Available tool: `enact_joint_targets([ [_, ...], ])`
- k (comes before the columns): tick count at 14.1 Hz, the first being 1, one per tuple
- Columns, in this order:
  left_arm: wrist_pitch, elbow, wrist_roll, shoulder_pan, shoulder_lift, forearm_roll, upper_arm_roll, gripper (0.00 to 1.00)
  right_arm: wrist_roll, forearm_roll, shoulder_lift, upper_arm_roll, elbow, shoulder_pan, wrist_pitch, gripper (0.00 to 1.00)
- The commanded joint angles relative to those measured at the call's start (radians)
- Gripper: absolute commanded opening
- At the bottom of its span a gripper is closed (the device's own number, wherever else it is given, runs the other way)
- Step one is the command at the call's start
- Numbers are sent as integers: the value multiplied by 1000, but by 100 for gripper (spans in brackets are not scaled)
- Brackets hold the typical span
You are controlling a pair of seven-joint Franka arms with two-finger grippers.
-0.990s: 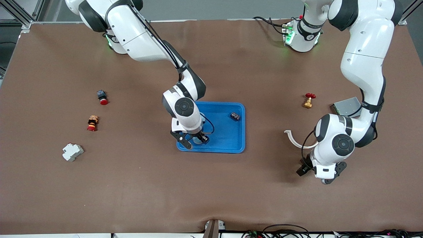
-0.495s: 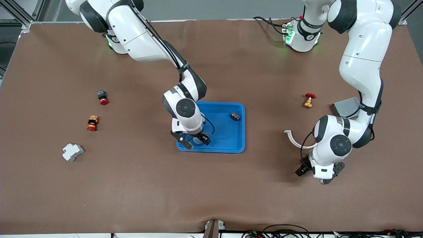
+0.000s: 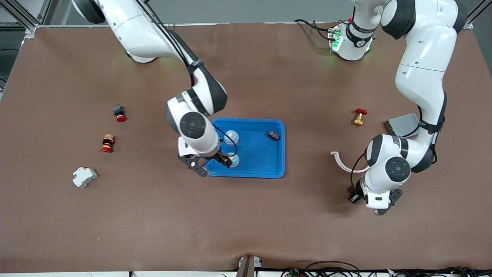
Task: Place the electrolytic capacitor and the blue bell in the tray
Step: 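Grasp the second capacitor with the left gripper while the right gripper withdraws, then carry the second capacitor into the tray with the left gripper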
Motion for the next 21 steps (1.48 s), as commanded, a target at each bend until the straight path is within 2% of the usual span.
enact_joint_targets([
  [1,9,1,-64,1,-3,15,-1,0,-158,47,-89,11,-28,-88,-114,100],
  [5,-3,6,-89,1,-26,7,-2,0,-288,20,-157,1,-42,-155,-191,100],
  [7,-96,10,-86,14,-84,-12,-15,0,-361,-16,-188,1,-40,-203,-246,100],
  [9,-181,15,-86,9,-138,-80,-18,0,-452,-17,-223,1,-45,-278,-276,100],
  [11,-189,16,-92,-6,-179,-138,-24,0,-618,-36,-273,1,-86,-338,-284,100],
  [14,-247,18,-169,-14,-225,-183,-71,0,-827,-37,-353,1,-161,-430,-279,100],
  [16,-264,24,-286,-23,-236,-189,-129,0,-985,-37,-407,1,-206,-506,-276,100],
  [19,-264,67,-420,-106,-224,-184,-151,0,-1134,-40,-474,-1,-241,-586,-285,100],
  [21,-264,67,-462,-165,-210,-181,-148,0,-1151,-97,-523,-1,-249,-597,-319,100],
])
